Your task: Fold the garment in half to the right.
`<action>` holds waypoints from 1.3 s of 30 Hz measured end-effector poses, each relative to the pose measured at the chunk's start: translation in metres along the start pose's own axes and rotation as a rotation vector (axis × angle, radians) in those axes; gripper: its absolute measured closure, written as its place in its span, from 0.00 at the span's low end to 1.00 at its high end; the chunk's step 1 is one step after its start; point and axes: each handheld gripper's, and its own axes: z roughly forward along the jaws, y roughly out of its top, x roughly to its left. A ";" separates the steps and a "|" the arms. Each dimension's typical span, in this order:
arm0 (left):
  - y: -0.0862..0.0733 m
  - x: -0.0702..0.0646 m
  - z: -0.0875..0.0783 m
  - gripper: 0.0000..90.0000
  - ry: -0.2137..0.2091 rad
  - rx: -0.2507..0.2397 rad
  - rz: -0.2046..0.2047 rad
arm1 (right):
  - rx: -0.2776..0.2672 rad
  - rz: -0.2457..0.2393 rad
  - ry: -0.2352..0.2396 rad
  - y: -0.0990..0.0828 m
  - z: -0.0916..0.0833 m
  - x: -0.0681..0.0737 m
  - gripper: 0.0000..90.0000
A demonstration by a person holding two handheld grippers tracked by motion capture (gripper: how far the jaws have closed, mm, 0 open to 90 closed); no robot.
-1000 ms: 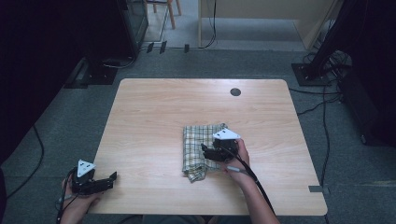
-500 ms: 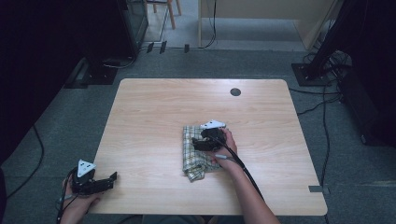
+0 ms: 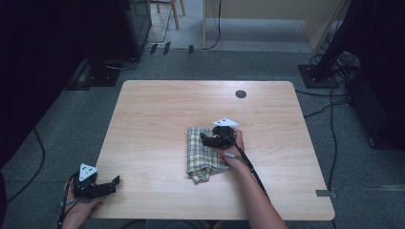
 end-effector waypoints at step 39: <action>0.001 0.001 0.001 0.04 -0.002 0.001 0.001 | -0.097 -0.152 0.067 0.041 -0.004 0.067 0.28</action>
